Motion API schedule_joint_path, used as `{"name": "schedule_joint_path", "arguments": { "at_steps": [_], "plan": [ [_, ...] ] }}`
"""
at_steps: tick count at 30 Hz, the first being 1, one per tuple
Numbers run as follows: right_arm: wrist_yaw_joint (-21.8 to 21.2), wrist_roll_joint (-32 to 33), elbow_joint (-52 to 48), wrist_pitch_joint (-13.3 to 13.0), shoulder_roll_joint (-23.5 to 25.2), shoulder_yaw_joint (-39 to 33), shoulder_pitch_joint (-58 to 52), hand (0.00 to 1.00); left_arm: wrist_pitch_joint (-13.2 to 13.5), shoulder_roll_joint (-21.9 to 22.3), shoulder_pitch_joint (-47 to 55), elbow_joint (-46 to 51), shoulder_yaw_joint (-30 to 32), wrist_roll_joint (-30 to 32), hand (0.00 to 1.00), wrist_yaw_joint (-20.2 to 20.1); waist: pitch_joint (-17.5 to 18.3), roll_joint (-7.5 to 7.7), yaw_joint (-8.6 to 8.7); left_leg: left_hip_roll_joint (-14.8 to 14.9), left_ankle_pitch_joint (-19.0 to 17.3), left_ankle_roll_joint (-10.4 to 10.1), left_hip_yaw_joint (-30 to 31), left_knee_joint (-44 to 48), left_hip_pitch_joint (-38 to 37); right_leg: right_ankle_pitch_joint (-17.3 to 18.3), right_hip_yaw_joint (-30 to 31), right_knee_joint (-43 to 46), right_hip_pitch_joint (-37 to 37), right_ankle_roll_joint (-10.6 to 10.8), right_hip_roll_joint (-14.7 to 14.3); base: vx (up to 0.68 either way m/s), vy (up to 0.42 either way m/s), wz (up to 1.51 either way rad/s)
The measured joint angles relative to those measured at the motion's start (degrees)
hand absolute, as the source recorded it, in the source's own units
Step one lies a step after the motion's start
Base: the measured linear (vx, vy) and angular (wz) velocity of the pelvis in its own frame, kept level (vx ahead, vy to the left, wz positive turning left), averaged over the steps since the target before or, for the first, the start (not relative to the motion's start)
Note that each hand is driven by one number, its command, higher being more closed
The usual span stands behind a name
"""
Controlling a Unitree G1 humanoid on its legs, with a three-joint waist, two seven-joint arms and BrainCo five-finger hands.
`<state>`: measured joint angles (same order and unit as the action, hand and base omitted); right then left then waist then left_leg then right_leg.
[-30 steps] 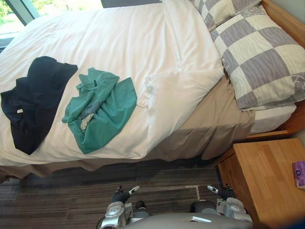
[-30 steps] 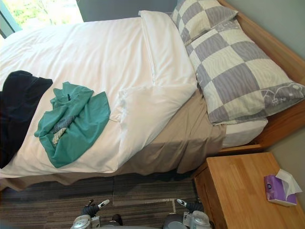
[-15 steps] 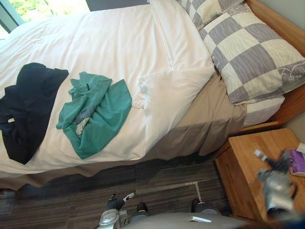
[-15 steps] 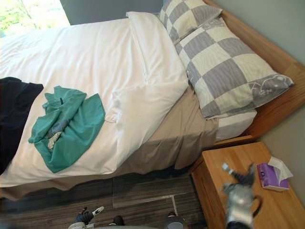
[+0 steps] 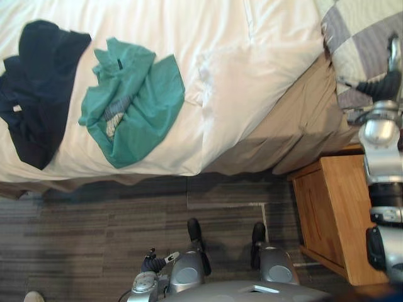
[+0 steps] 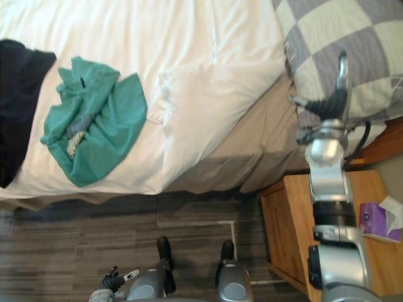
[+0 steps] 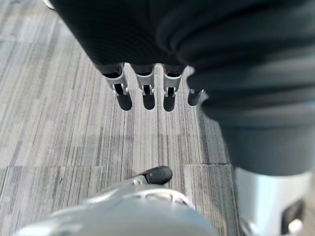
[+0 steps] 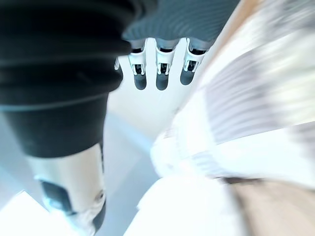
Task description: Tidy the bed and pick cloth on bed and put in laundry
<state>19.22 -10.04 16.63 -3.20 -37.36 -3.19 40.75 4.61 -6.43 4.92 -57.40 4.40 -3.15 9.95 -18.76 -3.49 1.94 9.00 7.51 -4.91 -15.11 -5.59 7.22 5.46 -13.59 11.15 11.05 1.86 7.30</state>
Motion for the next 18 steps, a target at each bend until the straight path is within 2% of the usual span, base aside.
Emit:
{"name": "schedule_joint_path", "arguments": {
  "at_steps": [3,7,9,14,18],
  "plan": [
    [0.0,-0.8,0.3,-0.3,-2.2,4.5,6.7,0.00,0.8,-0.6,-1.9,0.2,-0.5,0.0,0.00,0.1,-2.4,-0.01,-0.12,-0.7,0.7,0.6,0.5,0.0,2.0,0.2,-0.2,1.8,2.4,0.1,0.9,-0.04,0.030,0.14],
    [0.0,-2.6,1.5,-0.3,-2.2,9.3,12.7,0.00,1.2,-1.3,-3.5,0.9,-1.7,-0.1,0.00,0.4,-4.4,-0.03,-0.17,-1.2,1.4,1.0,1.7,0.0,4.2,0.4,-1.2,3.0,4.4,0.0,1.6,-0.03,0.025,0.20],
    [-0.1,-2.6,4.7,-0.3,-2.3,12.6,18.2,0.00,1.4,-1.3,-4.7,1.7,-1.9,-0.5,0.00,0.4,-5.1,0.02,-1.27,-1.3,2.2,1.1,2.4,0.0,6.6,0.5,-1.4,4.1,6.9,0.0,1.9,-0.01,0.005,0.13],
    [-0.3,-2.6,8.1,-0.2,-4.3,16.5,24.9,0.00,1.9,-1.5,-6.6,2.2,-2.2,-0.8,0.00,0.5,-7.3,-0.07,-2.22,-1.6,3.6,1.2,4.4,0.0,9.8,0.9,-1.9,6.1,9.7,-0.7,2.4,0.00,-0.003,0.25],
    [-0.3,-2.6,12.6,-0.2,-4.3,18.5,29.4,0.00,2.5,-1.8,-8.4,2.2,-2.3,-0.8,0.00,0.5,-7.4,-0.25,-2.79,-2.0,4.8,1.1,5.4,0.0,13.1,1.1,-2.5,7.6,13.0,-0.8,3.0,-0.02,-0.009,0.18]
  ]
}}
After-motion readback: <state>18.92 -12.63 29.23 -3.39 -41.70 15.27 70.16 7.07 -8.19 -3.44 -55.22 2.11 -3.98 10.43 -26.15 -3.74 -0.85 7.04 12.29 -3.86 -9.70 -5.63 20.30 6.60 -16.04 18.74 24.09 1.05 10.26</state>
